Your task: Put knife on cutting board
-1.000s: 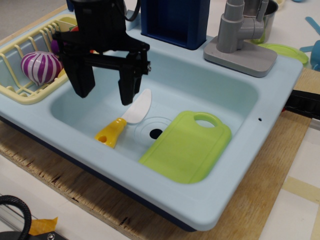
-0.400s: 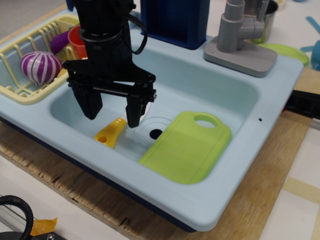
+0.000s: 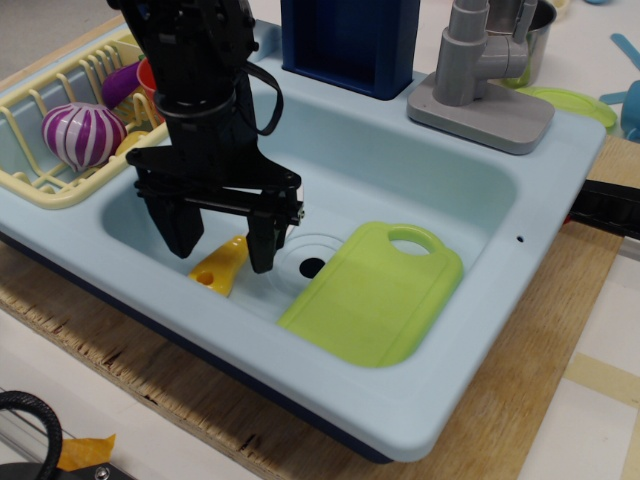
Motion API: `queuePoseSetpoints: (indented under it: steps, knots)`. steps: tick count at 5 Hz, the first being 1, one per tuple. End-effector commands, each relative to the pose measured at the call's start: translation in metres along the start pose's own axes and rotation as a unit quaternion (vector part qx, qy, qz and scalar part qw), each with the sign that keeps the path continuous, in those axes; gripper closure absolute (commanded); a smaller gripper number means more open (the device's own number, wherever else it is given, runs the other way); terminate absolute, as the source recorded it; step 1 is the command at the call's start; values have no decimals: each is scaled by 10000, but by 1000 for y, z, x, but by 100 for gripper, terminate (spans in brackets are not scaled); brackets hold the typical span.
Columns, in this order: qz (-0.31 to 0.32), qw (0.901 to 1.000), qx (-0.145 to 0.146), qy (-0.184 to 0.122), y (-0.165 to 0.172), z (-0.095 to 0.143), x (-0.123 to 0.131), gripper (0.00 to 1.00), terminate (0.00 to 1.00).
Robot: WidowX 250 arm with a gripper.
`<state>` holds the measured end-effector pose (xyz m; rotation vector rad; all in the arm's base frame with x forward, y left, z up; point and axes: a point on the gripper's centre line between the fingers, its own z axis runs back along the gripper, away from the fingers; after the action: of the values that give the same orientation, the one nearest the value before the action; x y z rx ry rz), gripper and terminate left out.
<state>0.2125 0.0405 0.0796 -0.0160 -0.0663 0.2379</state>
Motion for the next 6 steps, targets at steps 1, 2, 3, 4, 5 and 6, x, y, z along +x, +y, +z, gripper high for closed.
queuePoseSetpoints:
  steps: [1, 2, 3, 4, 5, 6]
  knots:
    - [321, 9988, 107, 363, 3, -8, 5, 0, 0]
    - [337, 9985, 101, 429, 2, -14, 7, 0, 0]
    - [370, 9984, 67, 415, 2, -17, 4, 100, 0]
    - [312, 9990, 97, 316, 0, -10, 2, 100, 0]
    - [262, 9995, 155, 111, -6, 9, 5, 100, 0]
    - [273, 9992, 194, -209, -18, 30, 8, 100, 0]
